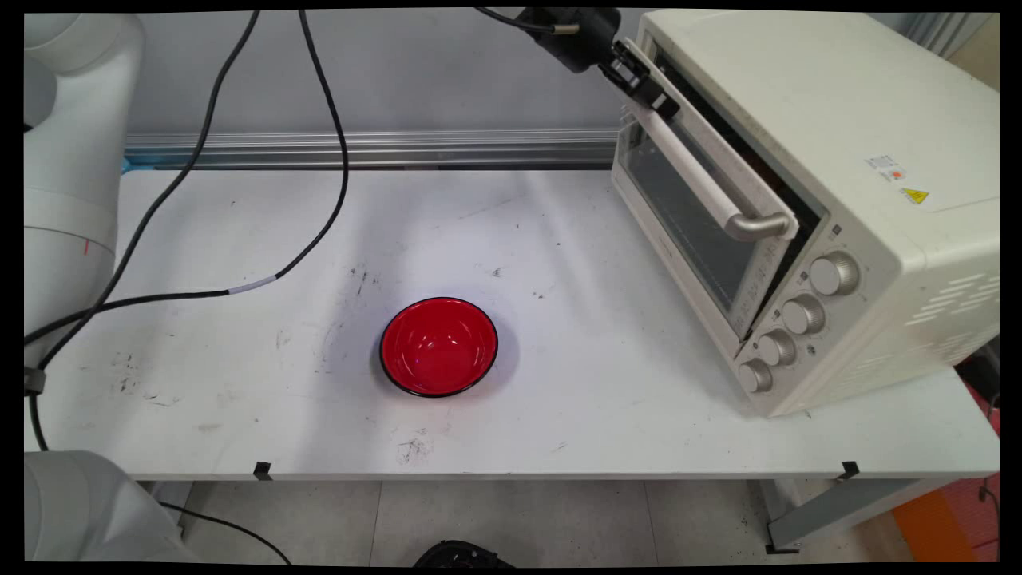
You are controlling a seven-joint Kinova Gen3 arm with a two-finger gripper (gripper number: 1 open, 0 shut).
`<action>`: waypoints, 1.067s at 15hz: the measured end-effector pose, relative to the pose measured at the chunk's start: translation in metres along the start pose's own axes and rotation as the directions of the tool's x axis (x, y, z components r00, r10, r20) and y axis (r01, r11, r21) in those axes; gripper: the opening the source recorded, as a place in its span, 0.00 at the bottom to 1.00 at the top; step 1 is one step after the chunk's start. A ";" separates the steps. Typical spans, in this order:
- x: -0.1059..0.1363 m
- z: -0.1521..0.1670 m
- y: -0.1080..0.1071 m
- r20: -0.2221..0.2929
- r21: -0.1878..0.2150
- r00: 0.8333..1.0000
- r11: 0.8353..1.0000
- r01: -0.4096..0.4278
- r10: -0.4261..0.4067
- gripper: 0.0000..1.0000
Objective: Open the oven
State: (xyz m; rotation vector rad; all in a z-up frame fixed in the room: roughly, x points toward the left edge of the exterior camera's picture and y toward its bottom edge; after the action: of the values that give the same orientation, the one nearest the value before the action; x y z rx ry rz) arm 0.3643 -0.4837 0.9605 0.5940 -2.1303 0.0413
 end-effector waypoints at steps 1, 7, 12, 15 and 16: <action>-0.001 -0.002 0.000 0.005 -0.002 1.000 1.000 0.000 0.000 0.00; -0.008 -0.013 0.000 0.038 -0.006 0.999 1.000 0.005 -0.004 0.00; -0.016 -0.019 -0.001 0.061 -0.006 0.998 1.000 0.004 -0.003 0.00; -0.021 -0.020 -0.002 0.069 -0.003 0.998 1.000 0.003 -0.003 0.00; -0.023 -0.020 -0.002 0.072 -0.001 0.997 1.000 0.003 -0.002 0.00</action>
State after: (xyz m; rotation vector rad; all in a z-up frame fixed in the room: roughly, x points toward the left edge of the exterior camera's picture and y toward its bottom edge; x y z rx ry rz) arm 0.3912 -0.4718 0.9541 0.6055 -2.1990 0.0172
